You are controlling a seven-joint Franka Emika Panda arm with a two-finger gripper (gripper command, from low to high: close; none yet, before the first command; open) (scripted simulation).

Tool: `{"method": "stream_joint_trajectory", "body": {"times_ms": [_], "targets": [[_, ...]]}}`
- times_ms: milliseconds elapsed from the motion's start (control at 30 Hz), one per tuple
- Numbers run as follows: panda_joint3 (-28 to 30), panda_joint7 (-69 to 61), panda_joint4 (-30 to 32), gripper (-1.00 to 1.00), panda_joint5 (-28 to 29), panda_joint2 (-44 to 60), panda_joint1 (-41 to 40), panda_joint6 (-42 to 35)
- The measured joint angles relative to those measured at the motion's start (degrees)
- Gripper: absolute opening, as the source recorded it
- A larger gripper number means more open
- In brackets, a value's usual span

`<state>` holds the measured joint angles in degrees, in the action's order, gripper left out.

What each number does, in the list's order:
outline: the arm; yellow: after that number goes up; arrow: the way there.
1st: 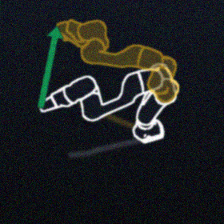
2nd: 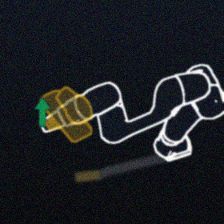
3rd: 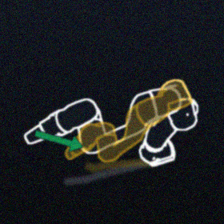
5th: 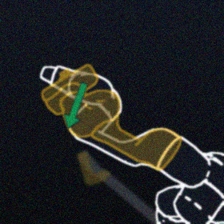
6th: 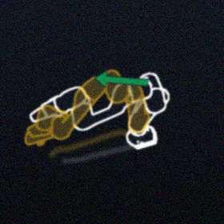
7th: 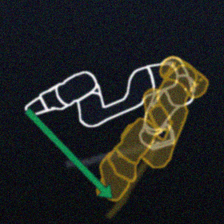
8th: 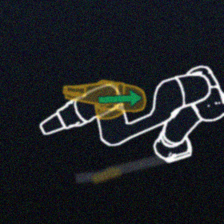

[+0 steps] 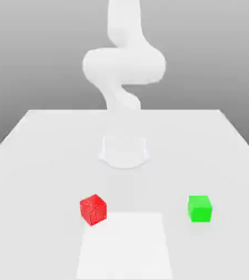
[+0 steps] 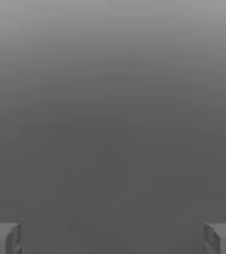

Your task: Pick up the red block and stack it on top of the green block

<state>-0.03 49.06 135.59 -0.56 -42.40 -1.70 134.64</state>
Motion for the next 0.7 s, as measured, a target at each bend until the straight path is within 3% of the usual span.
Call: {"method": "stream_joint_trajectory", "body": {"times_ms": [533,700], "targets": [[-2.86,29.32,29.88,0.0,-1.03,29.48,-13.12,23.43],[-1.84,34.98,31.75,0.0,1.13,45.5,-14.46,36.03]]}}
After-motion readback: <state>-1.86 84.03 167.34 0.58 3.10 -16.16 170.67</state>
